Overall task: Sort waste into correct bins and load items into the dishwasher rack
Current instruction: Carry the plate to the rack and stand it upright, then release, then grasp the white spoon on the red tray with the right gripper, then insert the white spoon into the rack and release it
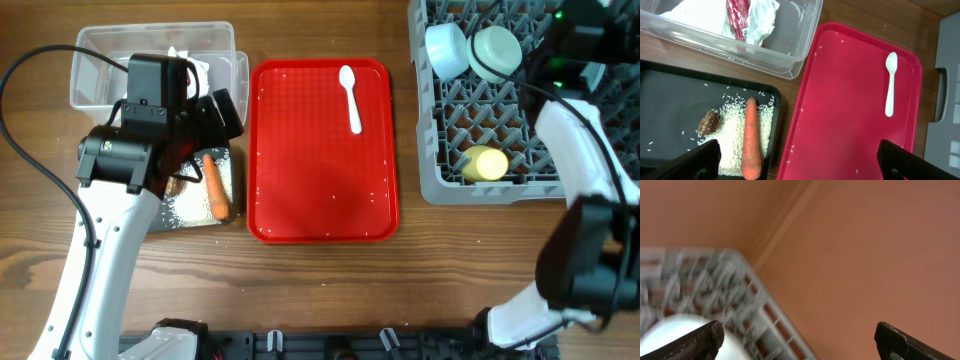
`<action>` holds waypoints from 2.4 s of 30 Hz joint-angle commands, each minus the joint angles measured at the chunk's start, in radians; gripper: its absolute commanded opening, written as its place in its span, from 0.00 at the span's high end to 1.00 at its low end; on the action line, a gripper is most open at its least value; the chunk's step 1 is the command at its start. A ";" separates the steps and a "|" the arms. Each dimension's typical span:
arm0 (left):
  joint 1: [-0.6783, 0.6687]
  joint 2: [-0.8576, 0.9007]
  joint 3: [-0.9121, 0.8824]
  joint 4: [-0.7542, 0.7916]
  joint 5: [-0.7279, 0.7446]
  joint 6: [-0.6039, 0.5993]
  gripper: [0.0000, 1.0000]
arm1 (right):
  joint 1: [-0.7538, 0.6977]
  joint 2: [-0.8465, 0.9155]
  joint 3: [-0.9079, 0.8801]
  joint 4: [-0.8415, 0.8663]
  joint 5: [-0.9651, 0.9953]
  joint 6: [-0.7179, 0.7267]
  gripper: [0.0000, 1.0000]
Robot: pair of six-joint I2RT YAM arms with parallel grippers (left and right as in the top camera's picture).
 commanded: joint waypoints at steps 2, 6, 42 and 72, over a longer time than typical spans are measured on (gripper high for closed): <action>0.002 0.003 0.005 0.002 0.005 -0.010 0.00 | 0.098 -0.230 0.011 -0.207 -0.243 0.328 0.00; 0.002 0.003 0.004 0.002 0.005 -0.010 0.00 | 0.238 -0.335 0.010 -0.516 -0.904 0.599 0.00; 0.002 0.003 0.005 0.002 0.005 -0.010 0.00 | 0.546 0.544 0.027 -0.304 -0.742 0.681 0.87; 0.002 0.003 0.005 0.002 0.005 -0.010 0.00 | 0.294 -0.349 0.027 -1.048 -0.653 0.731 0.96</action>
